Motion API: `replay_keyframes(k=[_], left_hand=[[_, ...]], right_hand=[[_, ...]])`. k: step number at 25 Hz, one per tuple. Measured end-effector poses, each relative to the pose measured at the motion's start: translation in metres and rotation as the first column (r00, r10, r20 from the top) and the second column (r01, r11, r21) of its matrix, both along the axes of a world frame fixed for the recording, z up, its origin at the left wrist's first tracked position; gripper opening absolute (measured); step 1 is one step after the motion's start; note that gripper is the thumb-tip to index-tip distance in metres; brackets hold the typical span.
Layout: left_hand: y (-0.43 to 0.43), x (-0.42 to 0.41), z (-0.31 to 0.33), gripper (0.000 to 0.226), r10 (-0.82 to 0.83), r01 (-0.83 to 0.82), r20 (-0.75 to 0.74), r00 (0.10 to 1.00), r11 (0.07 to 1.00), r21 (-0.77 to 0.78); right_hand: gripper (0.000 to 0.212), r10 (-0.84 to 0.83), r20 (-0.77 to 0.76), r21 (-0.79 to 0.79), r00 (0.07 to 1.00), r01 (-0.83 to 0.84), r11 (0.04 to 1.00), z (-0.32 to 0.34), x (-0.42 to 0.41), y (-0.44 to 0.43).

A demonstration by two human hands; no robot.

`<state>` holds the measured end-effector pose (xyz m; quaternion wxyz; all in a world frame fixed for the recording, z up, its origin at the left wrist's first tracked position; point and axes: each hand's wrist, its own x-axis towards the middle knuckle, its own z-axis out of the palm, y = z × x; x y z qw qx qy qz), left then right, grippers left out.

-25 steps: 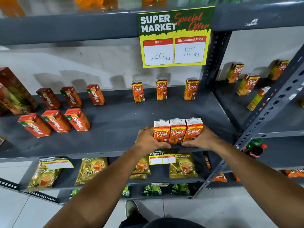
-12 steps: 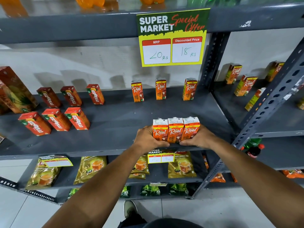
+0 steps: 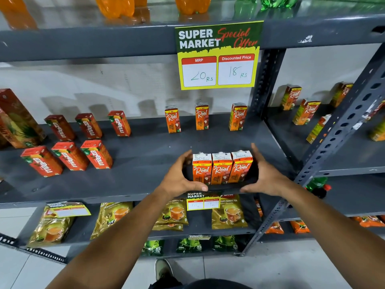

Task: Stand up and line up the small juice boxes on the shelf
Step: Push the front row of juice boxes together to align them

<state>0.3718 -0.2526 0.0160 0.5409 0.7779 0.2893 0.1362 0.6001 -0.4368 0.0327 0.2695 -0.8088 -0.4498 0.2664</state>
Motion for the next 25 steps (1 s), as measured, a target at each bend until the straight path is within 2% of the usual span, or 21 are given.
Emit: replay_keyframes(k=[2,3,5,6,8,10,12,13,15,16,19,22,23,25], left_hand=[[0.018,-0.031,-0.003,0.136,0.058,-0.053,-0.056,0.997,0.995,0.089],[0.016,-0.043,-0.002,0.133,0.104,-0.096,-0.047,0.993,0.985,0.143],[0.008,-0.076,-0.011,0.12,0.233,-0.238,0.048,0.971,0.953,0.188],[0.001,-0.095,-0.016,0.112,0.295,-0.314,0.12,0.948,0.93,0.193],[-0.009,-0.135,-0.03,0.099,0.416,-0.448,0.196,0.888,0.877,0.172],[-0.008,-0.179,-0.039,0.093,0.546,-0.57,0.183,0.818,0.811,0.131],[0.001,-0.225,-0.035,0.092,0.662,-0.68,0.158,0.733,0.713,0.168],[0.009,-0.245,-0.029,0.092,0.713,-0.727,0.145,0.686,0.658,0.198],[0.037,-0.281,-0.013,0.086,0.782,-0.789,0.137,0.608,0.576,0.213],[0.06,-0.296,-0.008,0.087,0.789,-0.794,0.129,0.601,0.572,0.203],[0.143,-0.332,0.006,0.105,0.746,-0.739,0.055,0.664,0.643,0.199],[0.213,-0.341,0.007,0.129,0.69,-0.685,0.016,0.724,0.715,0.139],[0.234,-0.338,0.007,0.131,0.642,-0.637,-0.002,0.766,0.76,0.126],[0.26,-0.329,0.008,0.108,0.527,-0.513,-0.045,0.849,0.841,0.171]], right_hand=[[0.133,-0.07,-0.038,0.048,0.997,0.071,0.996,-0.006,-0.01,-0.003],[0.122,-0.149,-0.008,0.135,0.989,0.149,0.98,-0.011,-0.013,-0.015],[0.082,-0.313,0.072,0.319,0.947,0.276,0.907,-0.026,-0.017,-0.037],[0.058,-0.351,0.139,0.382,0.926,0.277,0.882,-0.036,-0.02,-0.047],[0.031,-0.271,0.298,0.419,0.915,0.129,0.899,-0.051,-0.032,-0.059],[0.02,-0.029,0.422,0.378,0.906,-0.147,0.914,-0.06,-0.053,-0.052],[0.018,0.201,0.444,0.37,0.873,-0.382,0.847,-0.063,-0.081,-0.017],[0.018,0.268,0.416,0.402,0.869,-0.44,0.803,-0.059,-0.098,0.005],[0.018,0.329,0.345,0.493,0.879,-0.468,0.734,-0.045,-0.137,0.051],[0.02,0.341,0.309,0.517,0.888,-0.458,0.723,-0.039,-0.151,0.072],[0.043,0.354,0.088,0.499,0.931,-0.349,0.794,-0.013,-0.194,0.143],[0.072,0.276,-0.09,0.347,0.957,-0.23,0.909,0.006,-0.224,0.215],[0.08,0.243,-0.129,0.297,0.962,-0.196,0.935,0.009,-0.229,0.236],[0.091,0.198,-0.12,0.219,0.973,-0.169,0.961,0.012,-0.243,0.273]])
